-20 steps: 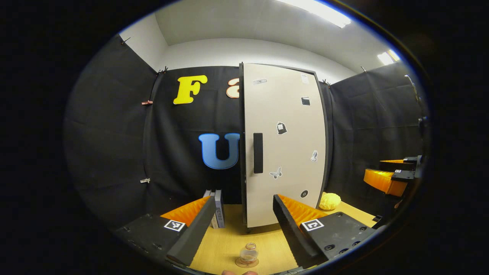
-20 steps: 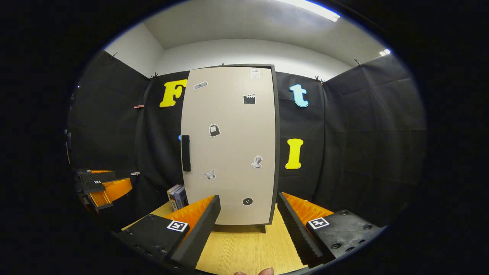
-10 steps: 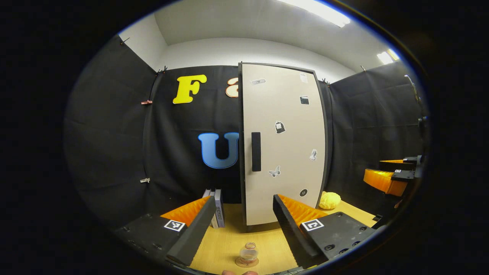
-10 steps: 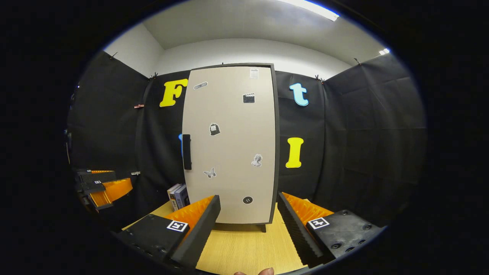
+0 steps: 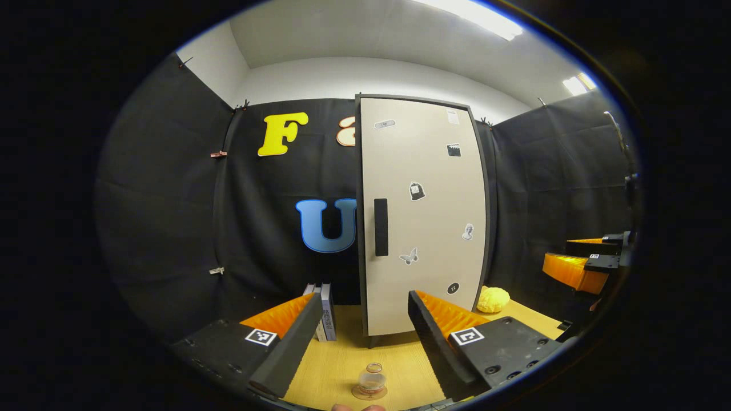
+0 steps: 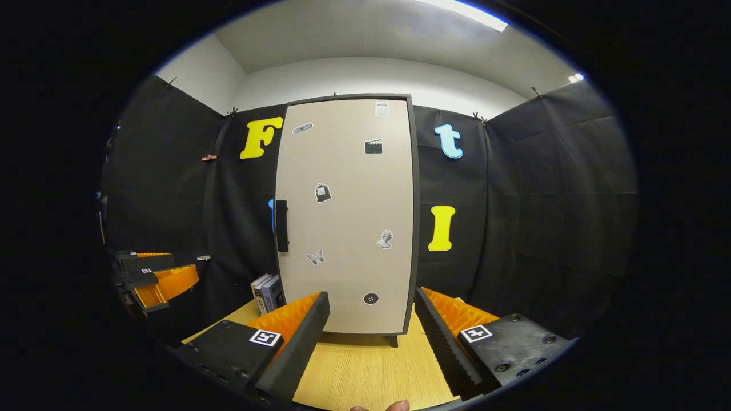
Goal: Open the cabinet door with the right hand, grasp the bottle in the cabinet with the left hand and place it on the coaster, then close the cabinet door with the right hand.
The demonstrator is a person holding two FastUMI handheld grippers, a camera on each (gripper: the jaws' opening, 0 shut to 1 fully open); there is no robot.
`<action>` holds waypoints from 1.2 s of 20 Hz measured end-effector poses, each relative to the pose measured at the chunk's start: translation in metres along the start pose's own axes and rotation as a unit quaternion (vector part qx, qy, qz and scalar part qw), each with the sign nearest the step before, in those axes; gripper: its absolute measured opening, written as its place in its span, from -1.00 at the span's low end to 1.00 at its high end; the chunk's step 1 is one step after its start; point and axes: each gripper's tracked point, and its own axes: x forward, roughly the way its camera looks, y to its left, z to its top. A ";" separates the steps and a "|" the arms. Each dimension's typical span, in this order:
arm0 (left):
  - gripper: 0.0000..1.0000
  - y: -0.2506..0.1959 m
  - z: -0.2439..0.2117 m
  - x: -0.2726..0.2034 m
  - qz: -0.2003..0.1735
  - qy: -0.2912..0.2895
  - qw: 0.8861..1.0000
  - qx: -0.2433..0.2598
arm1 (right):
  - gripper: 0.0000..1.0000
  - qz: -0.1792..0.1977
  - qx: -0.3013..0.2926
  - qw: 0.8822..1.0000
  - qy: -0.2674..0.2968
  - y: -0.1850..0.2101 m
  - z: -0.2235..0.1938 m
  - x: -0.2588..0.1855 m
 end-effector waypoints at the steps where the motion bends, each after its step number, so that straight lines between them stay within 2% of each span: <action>1: 0.89 0.000 -0.001 0.000 0.000 0.000 1.000 0.000 | 0.95 0.001 0.000 1.000 0.000 0.000 0.000 0.001; 12: 0.89 -0.003 0.003 0.008 0.001 -0.005 1.000 0.007 | 0.95 -0.004 0.000 1.000 -0.006 -0.002 0.003 0.010; 16: 0.89 -0.005 0.008 0.016 0.026 -0.012 0.999 0.013 | 0.95 0.017 0.006 1.000 -0.018 -0.002 0.008 0.022; 21: 0.89 -0.018 0.011 0.030 0.034 -0.014 0.999 0.002 | 0.96 0.025 0.005 0.999 -0.028 -0.023 0.010 0.039; 24: 0.89 -0.035 0.017 0.036 0.036 -0.021 0.999 0.006 | 0.96 0.042 0.009 0.999 -0.017 -0.031 -0.001 0.050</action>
